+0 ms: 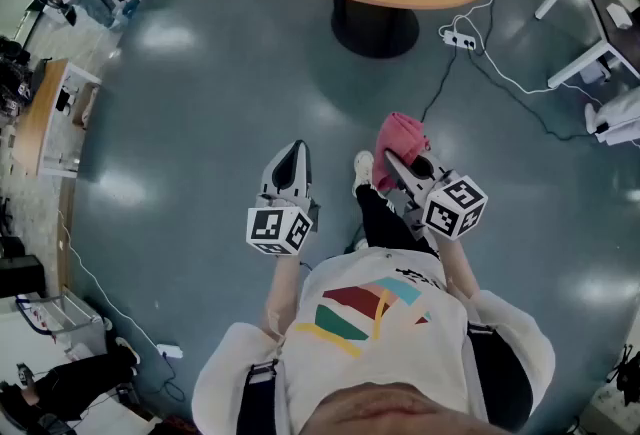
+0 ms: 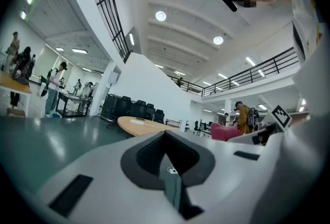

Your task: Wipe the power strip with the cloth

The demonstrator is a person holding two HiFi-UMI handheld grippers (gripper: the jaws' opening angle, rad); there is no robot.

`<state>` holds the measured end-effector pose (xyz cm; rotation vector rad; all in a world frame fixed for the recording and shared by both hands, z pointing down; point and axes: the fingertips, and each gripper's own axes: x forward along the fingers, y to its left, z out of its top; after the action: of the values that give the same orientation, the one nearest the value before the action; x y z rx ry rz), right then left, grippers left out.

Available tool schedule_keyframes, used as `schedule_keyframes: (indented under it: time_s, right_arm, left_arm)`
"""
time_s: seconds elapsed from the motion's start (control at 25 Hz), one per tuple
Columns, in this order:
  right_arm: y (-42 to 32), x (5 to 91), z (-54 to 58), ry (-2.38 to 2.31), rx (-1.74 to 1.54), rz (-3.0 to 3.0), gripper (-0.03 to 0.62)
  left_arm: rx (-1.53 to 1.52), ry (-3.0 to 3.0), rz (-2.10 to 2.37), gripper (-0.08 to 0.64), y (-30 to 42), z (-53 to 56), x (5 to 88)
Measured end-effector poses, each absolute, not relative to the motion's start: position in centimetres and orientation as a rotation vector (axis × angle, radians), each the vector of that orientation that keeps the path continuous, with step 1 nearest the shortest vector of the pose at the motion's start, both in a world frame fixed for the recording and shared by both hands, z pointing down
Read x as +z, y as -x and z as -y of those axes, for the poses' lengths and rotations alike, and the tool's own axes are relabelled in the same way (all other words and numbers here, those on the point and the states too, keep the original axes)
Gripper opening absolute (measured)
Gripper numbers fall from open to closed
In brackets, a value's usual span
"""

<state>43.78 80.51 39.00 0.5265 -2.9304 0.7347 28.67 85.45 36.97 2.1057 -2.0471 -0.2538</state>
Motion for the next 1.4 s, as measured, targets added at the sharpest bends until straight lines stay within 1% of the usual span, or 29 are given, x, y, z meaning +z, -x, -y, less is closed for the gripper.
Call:
schedule_keyframes:
  time_s: [0.2,0.32,0.44,0.72,0.88,1.04,1.4]
  right_arm:
    - [-39.4,38.4,-69.9,-0.555,0.802,2.929,0.038]
    - [-36.9,37.0,-62.8,-0.563,0.804,2.975,0.038]
    - [-35.1,36.6,-57.3,-0.537,0.801,2.992,0.038]
    - [-30.3,35.0,-51.7,-0.537,0.791,3.010,0.038]
    - [-27.6,35.5,-47.7,-0.573,0.745,3.006,0.038]
    - [-25.1,36.2,-41.2,-0.619,0.724,2.981,0.038]
    - [-12.0,33.2,-27.0,-0.753,0.649,2.951,0.038]
  left_arm:
    - [-0.249,-2.042,2.087,0.043,-22.9,-76.7,36.5]
    - [-0.189,-2.097,2.101,0.042,-21.2,-70.6,35.2]
    - [-0.195,-2.090,2.108,0.043,-19.9,-65.5,34.8]
    - [-0.174,-2.136,2.071,0.043,-15.9,-58.7,32.9]
    - [-0.183,-2.173,2.024,0.041,-13.3,-53.5,34.1]
    - [-0.213,-2.199,1.984,0.043,-11.2,-46.7,35.0]
    - [-0.221,-2.274,1.914,0.043,2.6,-32.5,32.2]
